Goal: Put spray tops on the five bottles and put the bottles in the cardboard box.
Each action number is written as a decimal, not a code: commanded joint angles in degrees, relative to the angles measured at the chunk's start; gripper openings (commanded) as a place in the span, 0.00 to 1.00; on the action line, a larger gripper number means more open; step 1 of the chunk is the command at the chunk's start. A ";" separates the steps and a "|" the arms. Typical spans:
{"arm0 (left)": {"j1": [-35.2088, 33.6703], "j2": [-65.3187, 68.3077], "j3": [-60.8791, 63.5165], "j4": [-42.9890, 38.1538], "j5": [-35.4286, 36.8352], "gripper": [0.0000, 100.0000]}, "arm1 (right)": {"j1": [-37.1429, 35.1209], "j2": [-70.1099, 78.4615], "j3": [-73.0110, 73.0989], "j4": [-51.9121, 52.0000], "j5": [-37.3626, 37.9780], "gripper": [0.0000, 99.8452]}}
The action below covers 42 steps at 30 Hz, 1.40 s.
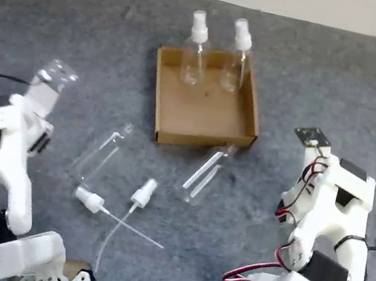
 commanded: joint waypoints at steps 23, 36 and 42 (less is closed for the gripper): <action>21.41 -30.81 -9.45 21.01 29.45 0.00 | -0.57 -15.08 -0.13 -1.01 -9.49 0.26; 33.36 -42.77 8.40 8.53 42.20 0.00 | -4.09 0.48 -14.73 6.81 2.29 0.26; 33.36 -45.05 10.86 8.44 42.02 0.00 | -3.38 7.08 -15.25 6.99 1.32 0.26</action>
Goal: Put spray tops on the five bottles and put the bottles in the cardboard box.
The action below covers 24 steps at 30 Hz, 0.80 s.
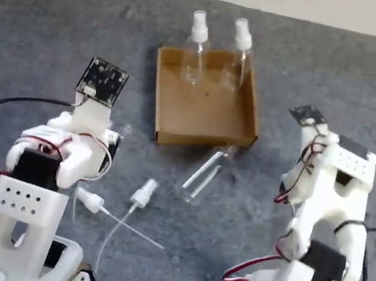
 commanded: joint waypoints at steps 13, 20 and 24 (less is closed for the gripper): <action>1.01 -3.56 1.45 -1.05 0.35 0.00 | 4.00 2.07 -3.03 0.31 -5.10 0.20; 1.01 -3.56 1.36 -1.05 0.44 0.00 | 4.00 1.36 -3.56 1.01 -5.19 0.00; 0.92 -3.65 0.84 -1.32 0.53 0.00 | 1.71 -5.49 -7.08 2.33 -8.44 0.00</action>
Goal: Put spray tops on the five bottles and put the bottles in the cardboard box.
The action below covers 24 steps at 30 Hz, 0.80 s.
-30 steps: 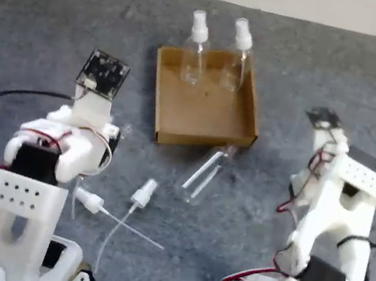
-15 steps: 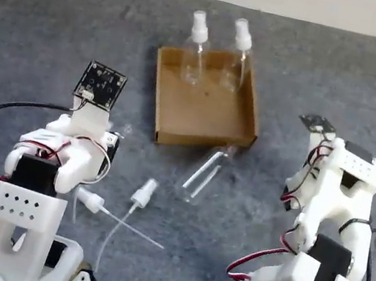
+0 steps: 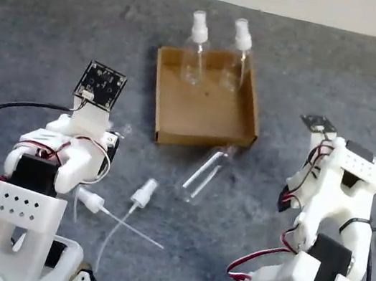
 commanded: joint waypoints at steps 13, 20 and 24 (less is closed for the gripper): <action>-3.65 -1.19 -19.12 -1.32 9.76 0.00 | -40.48 -44.88 7.43 -5.85 -19.60 0.00; -3.91 -1.19 -30.55 -0.97 14.24 0.00 | -54.90 -45.32 11.21 -11.82 -21.80 0.00; -3.91 -1.19 -33.01 -0.97 14.86 0.00 | -56.84 -45.41 12.70 -15.60 -22.59 0.00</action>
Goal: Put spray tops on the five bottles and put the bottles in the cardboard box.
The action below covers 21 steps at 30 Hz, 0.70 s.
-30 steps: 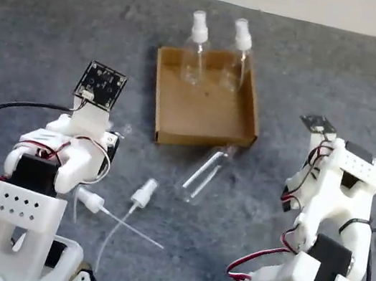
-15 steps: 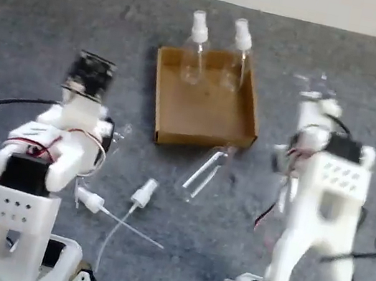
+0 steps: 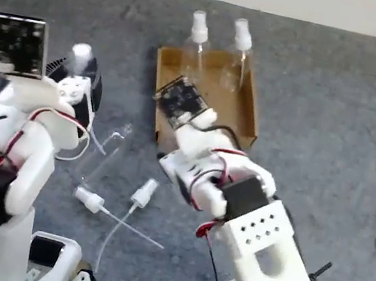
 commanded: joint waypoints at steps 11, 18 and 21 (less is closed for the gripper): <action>-0.84 -0.66 -4.97 -1.23 4.31 0.00 | -2.51 -2.51 7.43 -12.97 -2.81 0.00; -2.24 -2.95 -4.26 -6.33 13.10 0.00 | -8.75 -2.51 21.58 -36.26 -3.16 0.00; -3.65 -5.93 -1.80 -11.34 13.36 0.00 | -10.24 -2.51 25.89 -37.85 -3.16 0.00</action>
